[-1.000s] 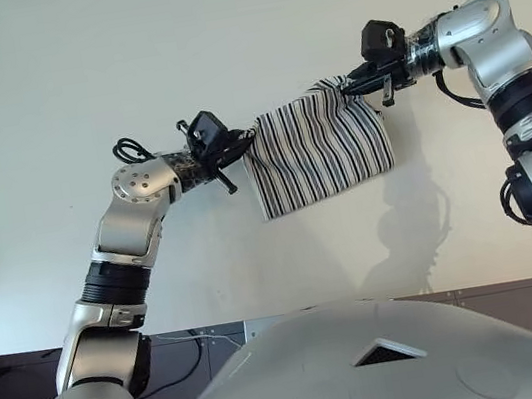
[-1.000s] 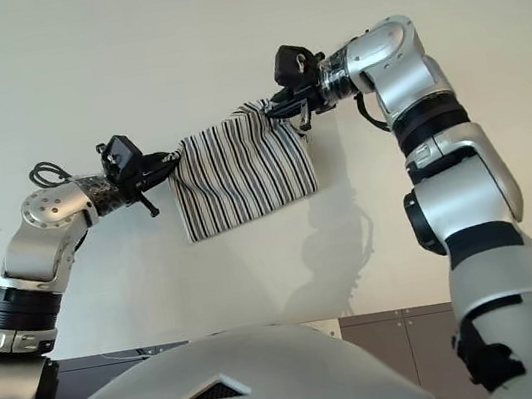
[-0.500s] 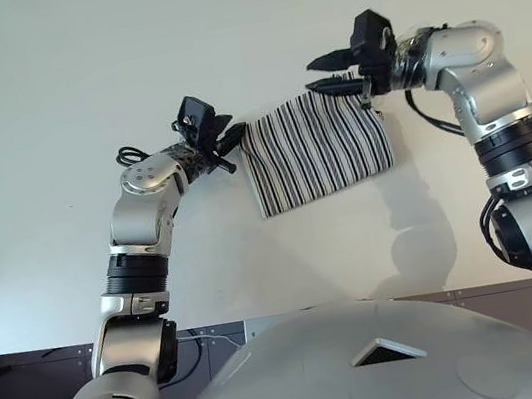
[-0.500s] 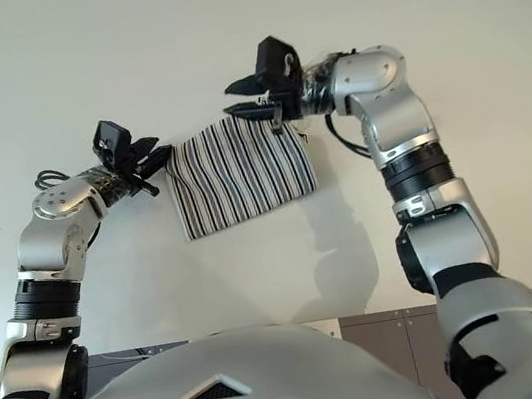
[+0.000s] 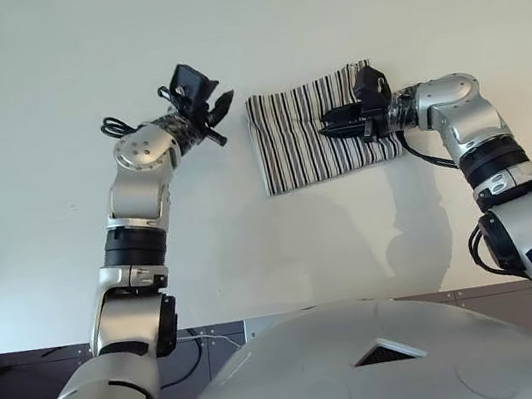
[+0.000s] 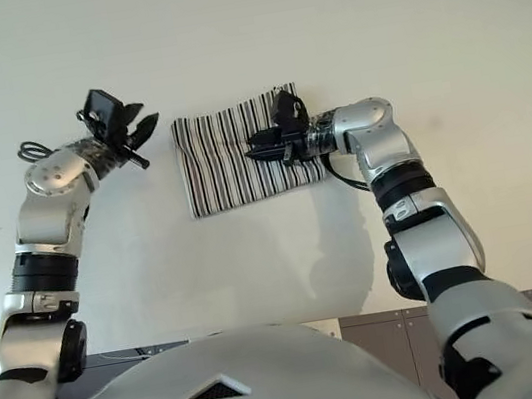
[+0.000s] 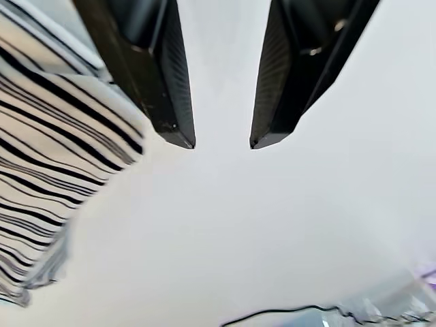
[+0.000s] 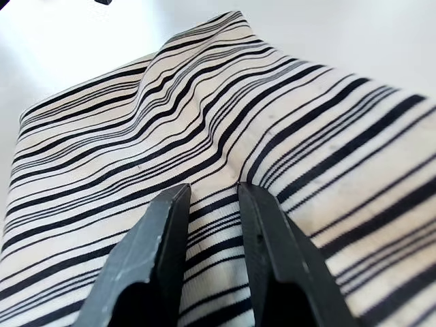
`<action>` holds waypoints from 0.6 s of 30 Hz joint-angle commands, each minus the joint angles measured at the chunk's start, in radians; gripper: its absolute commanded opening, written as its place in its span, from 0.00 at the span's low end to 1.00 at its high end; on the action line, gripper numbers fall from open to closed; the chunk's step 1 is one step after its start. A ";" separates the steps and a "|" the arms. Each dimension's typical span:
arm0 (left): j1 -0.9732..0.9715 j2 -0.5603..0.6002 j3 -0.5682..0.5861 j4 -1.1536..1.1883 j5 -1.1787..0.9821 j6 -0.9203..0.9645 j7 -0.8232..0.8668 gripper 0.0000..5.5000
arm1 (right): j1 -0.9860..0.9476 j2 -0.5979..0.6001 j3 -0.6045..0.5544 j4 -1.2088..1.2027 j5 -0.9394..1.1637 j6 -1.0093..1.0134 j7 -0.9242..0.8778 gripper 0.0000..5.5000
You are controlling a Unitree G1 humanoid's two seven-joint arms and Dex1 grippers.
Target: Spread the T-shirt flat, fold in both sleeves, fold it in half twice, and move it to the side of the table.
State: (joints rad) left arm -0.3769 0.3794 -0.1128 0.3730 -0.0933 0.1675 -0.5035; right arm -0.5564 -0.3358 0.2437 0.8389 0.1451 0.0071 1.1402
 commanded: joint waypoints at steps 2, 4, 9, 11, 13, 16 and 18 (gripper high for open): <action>-0.087 -0.013 0.086 0.066 0.001 -0.083 0.077 0.27 | 0.010 -0.137 -0.190 0.278 0.008 -0.012 -0.320 0.23; -0.050 -0.022 0.098 0.019 -0.010 -0.087 0.079 0.27 | 0.015 -0.210 -0.306 0.372 0.055 -0.010 -0.508 0.23; 0.051 -0.046 0.073 -0.140 -0.009 -0.060 0.079 0.27 | 0.118 -0.335 -0.591 0.490 0.210 -0.012 -0.963 0.23; 0.056 -0.050 0.068 -0.165 -0.006 -0.047 0.078 0.27 | 0.140 -0.313 -0.616 0.485 0.211 -0.028 -0.983 0.23; 0.055 -0.054 0.060 -0.186 -0.002 -0.035 0.069 0.27 | 0.144 -0.280 -0.608 0.467 0.187 -0.057 -0.955 0.23; 0.065 -0.063 0.066 -0.220 -0.006 -0.031 0.079 0.27 | 0.127 -0.281 -0.604 0.423 0.159 -0.174 -0.947 0.23; 0.088 -0.077 0.072 -0.265 -0.015 -0.033 0.091 0.27 | 0.121 -0.290 -0.600 0.356 0.135 -0.282 -0.959 0.23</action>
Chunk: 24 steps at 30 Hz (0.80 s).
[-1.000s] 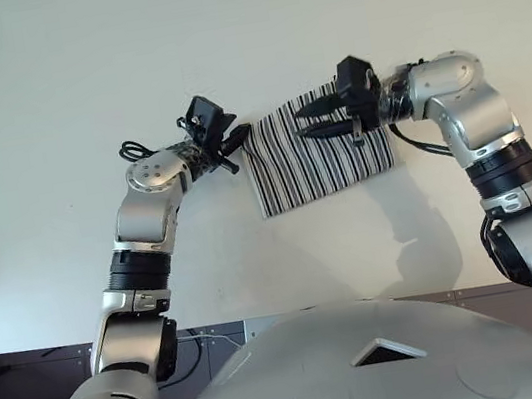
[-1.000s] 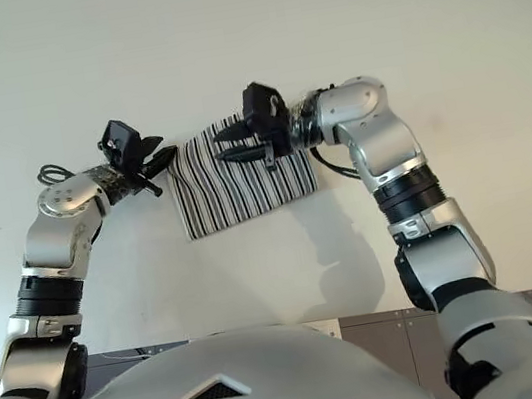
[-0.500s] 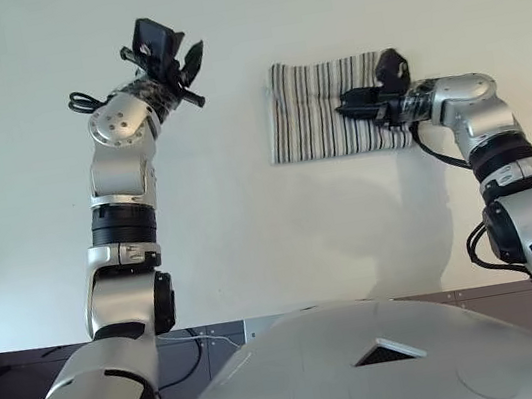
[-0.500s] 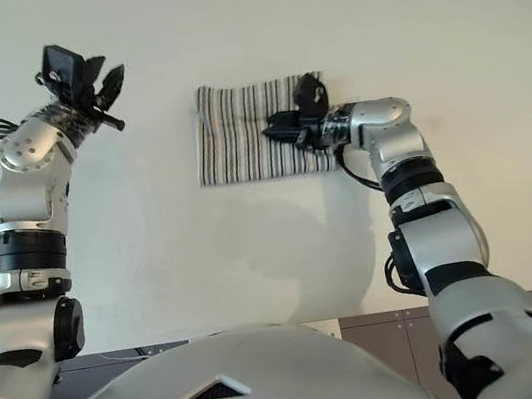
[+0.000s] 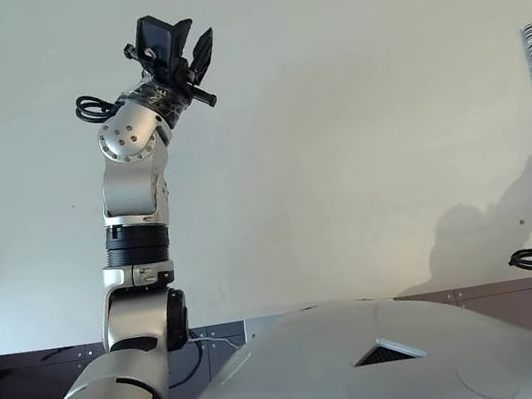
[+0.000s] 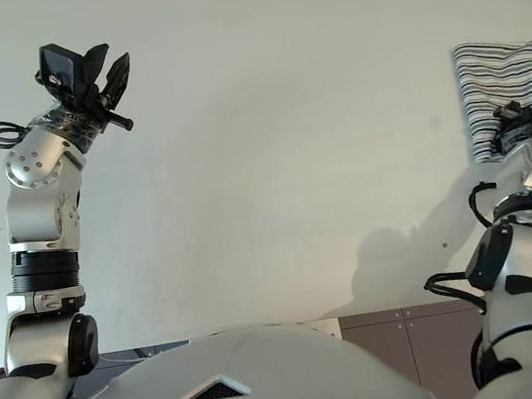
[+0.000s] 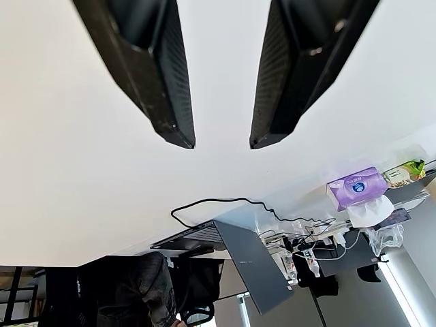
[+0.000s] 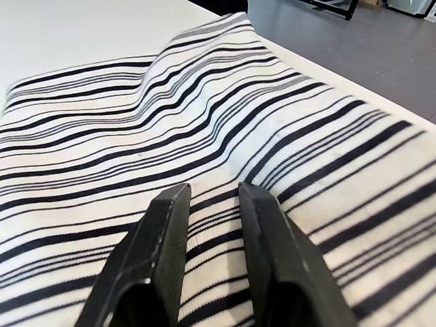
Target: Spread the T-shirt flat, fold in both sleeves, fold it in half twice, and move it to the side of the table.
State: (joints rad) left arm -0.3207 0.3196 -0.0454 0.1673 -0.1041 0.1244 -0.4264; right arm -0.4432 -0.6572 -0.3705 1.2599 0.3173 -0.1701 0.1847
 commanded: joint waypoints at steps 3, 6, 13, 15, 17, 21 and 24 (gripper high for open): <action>0.126 -0.064 0.034 -0.208 -0.022 0.010 0.082 0.27 | 0.043 0.127 0.042 -0.424 -0.040 -0.173 -0.025 0.23; 0.253 -0.135 0.055 -0.359 -0.039 0.024 0.166 0.27 | 0.204 0.353 0.231 -0.971 -0.042 -0.015 -0.105 0.23; 0.378 -0.268 0.010 -0.346 -0.004 0.001 0.294 0.27 | 0.359 0.552 0.432 -1.202 -0.109 0.208 -0.157 0.23; 0.380 -0.287 -0.008 -0.316 0.033 -0.032 0.325 0.27 | 0.353 0.555 0.429 -1.191 -0.134 0.227 -0.157 0.23; 0.388 -0.305 -0.012 -0.269 0.056 -0.067 0.354 0.27 | 0.352 0.562 0.427 -1.170 -0.161 0.224 -0.165 0.23; 0.395 -0.343 -0.020 -0.174 0.086 -0.141 0.399 0.27 | 0.357 0.569 0.441 -1.127 -0.225 0.193 -0.161 0.23; 0.380 -0.360 -0.025 -0.113 0.100 -0.194 0.417 0.32 | 0.347 0.570 0.443 -1.098 -0.256 0.166 -0.150 0.23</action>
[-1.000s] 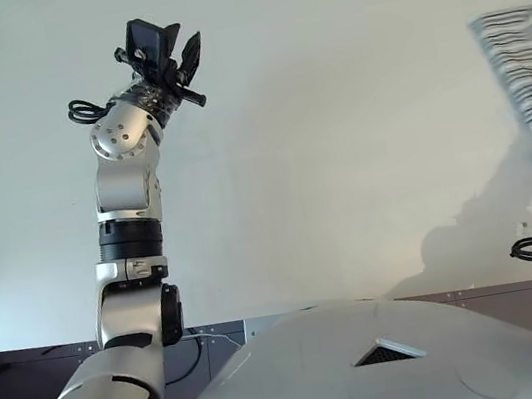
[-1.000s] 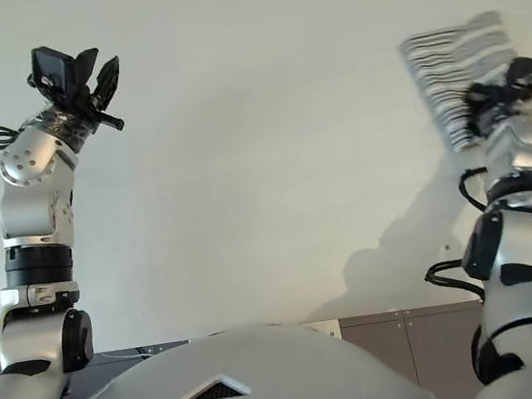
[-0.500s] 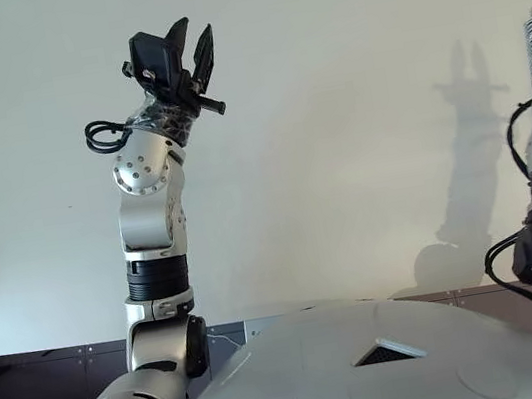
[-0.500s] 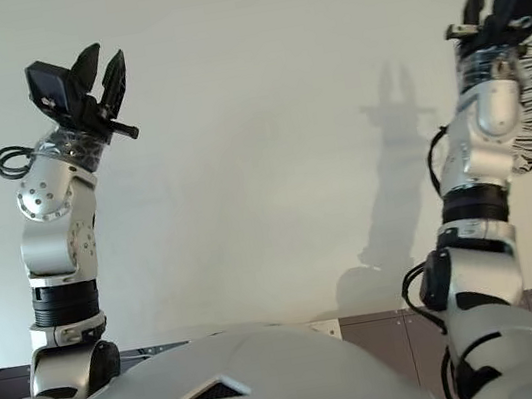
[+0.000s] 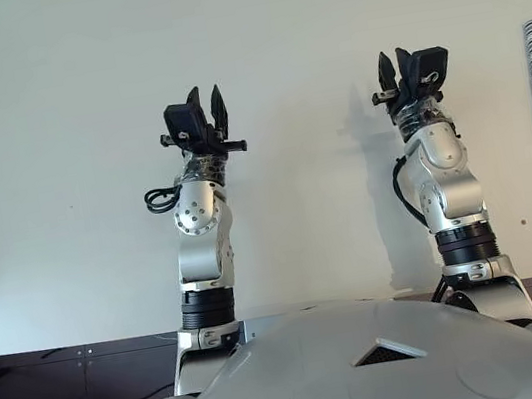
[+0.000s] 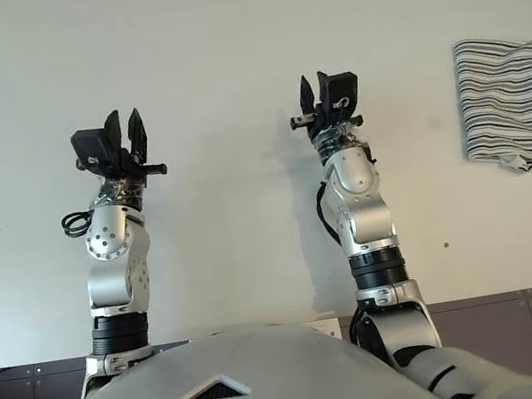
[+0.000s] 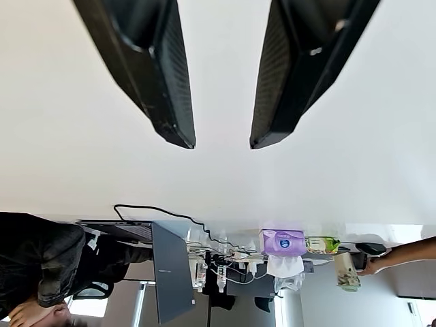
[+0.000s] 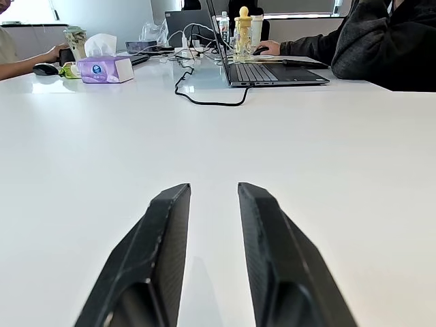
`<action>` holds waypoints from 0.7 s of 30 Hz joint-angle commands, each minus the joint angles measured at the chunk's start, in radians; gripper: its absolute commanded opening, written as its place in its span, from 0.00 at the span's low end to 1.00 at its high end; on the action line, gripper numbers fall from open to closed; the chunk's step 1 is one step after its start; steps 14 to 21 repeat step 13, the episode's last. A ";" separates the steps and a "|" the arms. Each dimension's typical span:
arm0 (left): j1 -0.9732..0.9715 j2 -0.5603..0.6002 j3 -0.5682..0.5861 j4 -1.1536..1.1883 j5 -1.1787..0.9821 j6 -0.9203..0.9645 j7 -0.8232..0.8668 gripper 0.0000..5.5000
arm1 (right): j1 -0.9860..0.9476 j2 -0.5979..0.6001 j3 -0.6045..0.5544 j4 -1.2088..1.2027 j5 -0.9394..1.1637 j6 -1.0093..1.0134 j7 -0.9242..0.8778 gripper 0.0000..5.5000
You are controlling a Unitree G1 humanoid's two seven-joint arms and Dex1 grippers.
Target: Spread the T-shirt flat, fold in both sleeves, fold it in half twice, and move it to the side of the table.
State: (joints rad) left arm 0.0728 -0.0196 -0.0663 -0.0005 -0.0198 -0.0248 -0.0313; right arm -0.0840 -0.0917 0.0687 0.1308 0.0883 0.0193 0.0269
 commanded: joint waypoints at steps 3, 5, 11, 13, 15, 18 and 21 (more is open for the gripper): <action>-0.030 -0.032 0.005 0.091 0.001 -0.080 0.019 0.40 | -0.036 0.004 -0.003 0.055 -0.037 -0.042 0.021 0.23; -0.038 -0.035 0.005 0.105 0.009 -0.094 0.025 0.45 | -0.047 0.005 -0.006 0.063 -0.035 -0.057 0.035 0.26; -0.089 -0.036 0.005 0.145 0.023 -0.107 0.032 0.49 | -0.083 -0.003 -0.021 0.100 -0.047 -0.063 0.048 0.36; -0.103 -0.038 0.008 0.161 0.027 -0.112 0.040 0.49 | -0.097 -0.009 -0.029 0.115 -0.054 -0.066 0.050 0.36; -0.103 -0.038 0.008 0.161 0.027 -0.112 0.040 0.49 | -0.097 -0.009 -0.029 0.115 -0.054 -0.066 0.050 0.36; -0.103 -0.038 0.008 0.161 0.027 -0.112 0.040 0.49 | -0.097 -0.009 -0.029 0.115 -0.054 -0.066 0.050 0.36; -0.103 -0.038 0.008 0.161 0.027 -0.112 0.040 0.49 | -0.097 -0.009 -0.029 0.115 -0.054 -0.066 0.050 0.36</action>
